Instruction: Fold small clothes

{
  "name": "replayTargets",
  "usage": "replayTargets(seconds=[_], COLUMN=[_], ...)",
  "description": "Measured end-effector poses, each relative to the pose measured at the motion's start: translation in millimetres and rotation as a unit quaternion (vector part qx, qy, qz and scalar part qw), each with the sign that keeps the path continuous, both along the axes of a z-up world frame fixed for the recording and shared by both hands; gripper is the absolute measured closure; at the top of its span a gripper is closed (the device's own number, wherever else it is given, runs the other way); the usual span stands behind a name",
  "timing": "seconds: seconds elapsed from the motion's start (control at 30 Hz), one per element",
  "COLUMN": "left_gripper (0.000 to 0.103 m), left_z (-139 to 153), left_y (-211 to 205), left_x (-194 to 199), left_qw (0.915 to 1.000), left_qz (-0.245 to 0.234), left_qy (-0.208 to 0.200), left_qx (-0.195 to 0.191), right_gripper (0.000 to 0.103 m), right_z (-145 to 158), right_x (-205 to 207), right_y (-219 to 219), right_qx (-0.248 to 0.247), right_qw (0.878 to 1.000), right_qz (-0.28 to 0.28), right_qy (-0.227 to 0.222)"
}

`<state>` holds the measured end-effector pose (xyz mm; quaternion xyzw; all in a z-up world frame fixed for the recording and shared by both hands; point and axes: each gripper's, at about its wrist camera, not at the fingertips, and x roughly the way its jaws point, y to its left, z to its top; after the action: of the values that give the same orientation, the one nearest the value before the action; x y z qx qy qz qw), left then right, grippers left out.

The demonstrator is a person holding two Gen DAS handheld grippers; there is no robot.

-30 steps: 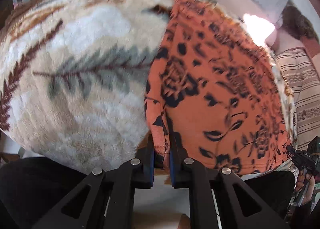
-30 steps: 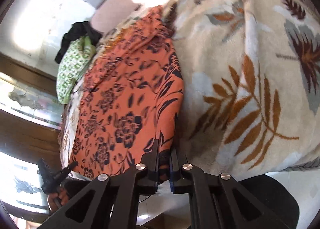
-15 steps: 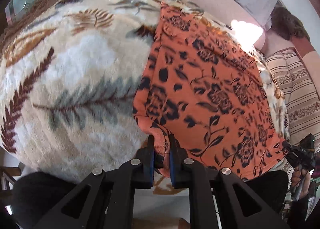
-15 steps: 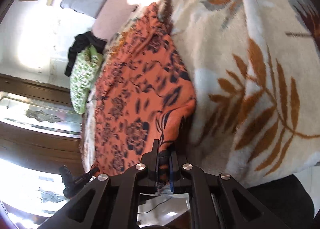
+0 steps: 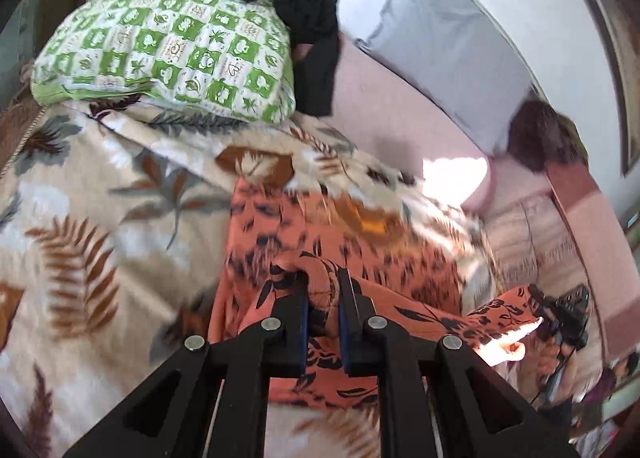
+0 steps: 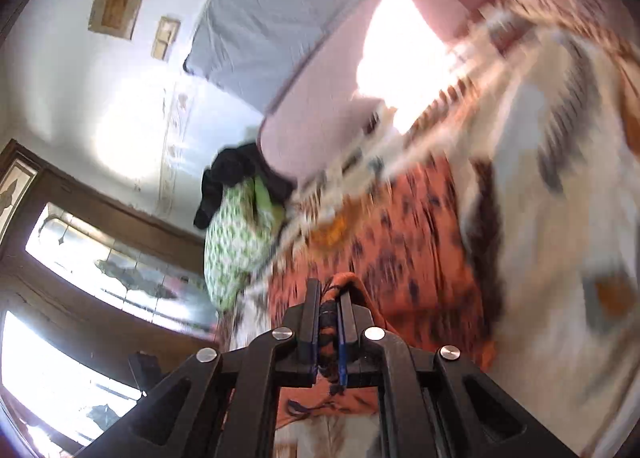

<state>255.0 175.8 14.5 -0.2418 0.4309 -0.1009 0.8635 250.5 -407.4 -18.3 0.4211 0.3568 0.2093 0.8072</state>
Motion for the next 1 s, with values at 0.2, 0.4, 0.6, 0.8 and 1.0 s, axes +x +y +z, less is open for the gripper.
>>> replayTargets(seconds=[0.2, 0.4, 0.6, 0.8, 1.0], left_gripper=[0.061, 0.042, 0.027, 0.027, 0.061], left_z=[-96.2, -103.9, -103.0, -151.7, -147.7], left_y=[12.2, 35.1, 19.0, -8.1, -14.3], left_x=[111.5, 68.7, -24.2, -24.2, -12.2], left_qw=[0.9898, 0.9902, 0.9924, 0.9892, 0.9849], left_qz=[0.076, 0.079, 0.000, -0.019, -0.002], left_qy=[0.080, 0.052, 0.028, 0.075, 0.084], left_qx=[0.091, 0.102, 0.120, 0.124, 0.151], right_gripper=[0.066, 0.004, 0.006, 0.026, 0.052], right_z=[-73.3, -87.7, -103.4, -125.3, -127.3], right_x=[99.9, 62.6, 14.4, 19.3, 24.8], right_y=[5.8, -0.4, 12.1, 49.2, 52.5], right_qx=[-0.050, -0.097, -0.158, -0.206, -0.222], right_qw=[0.994, 0.992, 0.982, 0.966, 0.958], right_qz=[-0.050, -0.055, 0.043, 0.099, 0.103], right_qy=[0.081, 0.062, 0.093, 0.120, 0.150])
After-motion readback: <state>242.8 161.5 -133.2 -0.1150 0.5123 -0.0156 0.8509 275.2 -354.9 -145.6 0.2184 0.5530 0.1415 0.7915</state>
